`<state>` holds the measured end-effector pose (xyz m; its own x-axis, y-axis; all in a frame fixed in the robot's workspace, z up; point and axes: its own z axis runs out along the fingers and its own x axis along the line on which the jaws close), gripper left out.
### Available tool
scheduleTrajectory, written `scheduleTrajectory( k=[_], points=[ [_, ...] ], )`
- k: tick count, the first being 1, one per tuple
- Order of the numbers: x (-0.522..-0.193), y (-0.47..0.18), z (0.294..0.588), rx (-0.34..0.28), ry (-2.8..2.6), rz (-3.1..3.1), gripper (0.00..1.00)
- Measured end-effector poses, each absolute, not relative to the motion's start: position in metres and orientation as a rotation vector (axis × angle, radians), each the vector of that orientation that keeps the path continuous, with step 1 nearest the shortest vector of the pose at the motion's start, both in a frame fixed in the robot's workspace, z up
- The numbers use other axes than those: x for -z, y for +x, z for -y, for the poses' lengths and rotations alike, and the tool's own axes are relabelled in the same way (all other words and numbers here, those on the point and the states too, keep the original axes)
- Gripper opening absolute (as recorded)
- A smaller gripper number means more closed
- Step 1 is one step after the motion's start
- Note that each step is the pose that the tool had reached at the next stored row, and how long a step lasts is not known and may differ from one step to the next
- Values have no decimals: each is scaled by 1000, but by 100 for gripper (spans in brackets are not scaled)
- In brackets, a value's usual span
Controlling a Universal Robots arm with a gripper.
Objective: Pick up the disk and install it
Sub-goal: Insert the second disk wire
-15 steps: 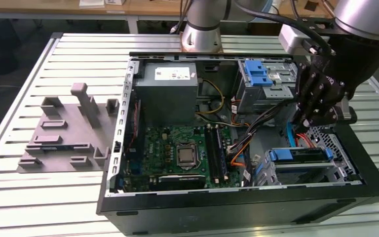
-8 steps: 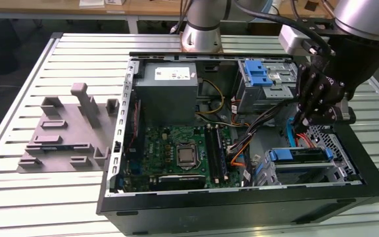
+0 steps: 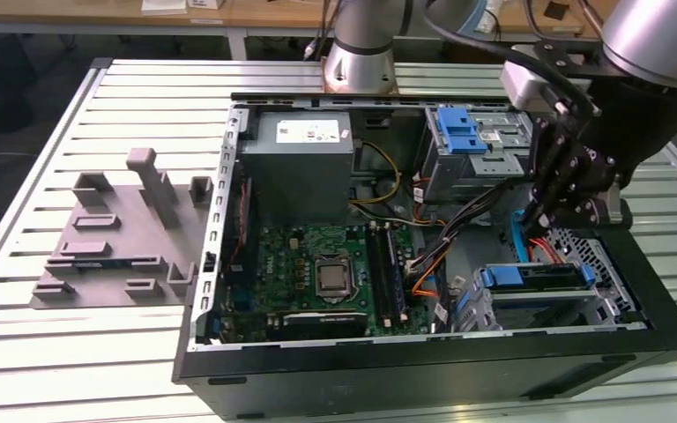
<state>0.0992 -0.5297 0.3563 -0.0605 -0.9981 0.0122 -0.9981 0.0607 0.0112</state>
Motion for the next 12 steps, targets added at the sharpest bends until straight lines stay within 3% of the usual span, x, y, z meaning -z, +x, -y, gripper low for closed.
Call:
scheduleTrajectory(
  k=[12],
  points=[
    [-349,101,541,5,2139,2273,16]
  ],
)
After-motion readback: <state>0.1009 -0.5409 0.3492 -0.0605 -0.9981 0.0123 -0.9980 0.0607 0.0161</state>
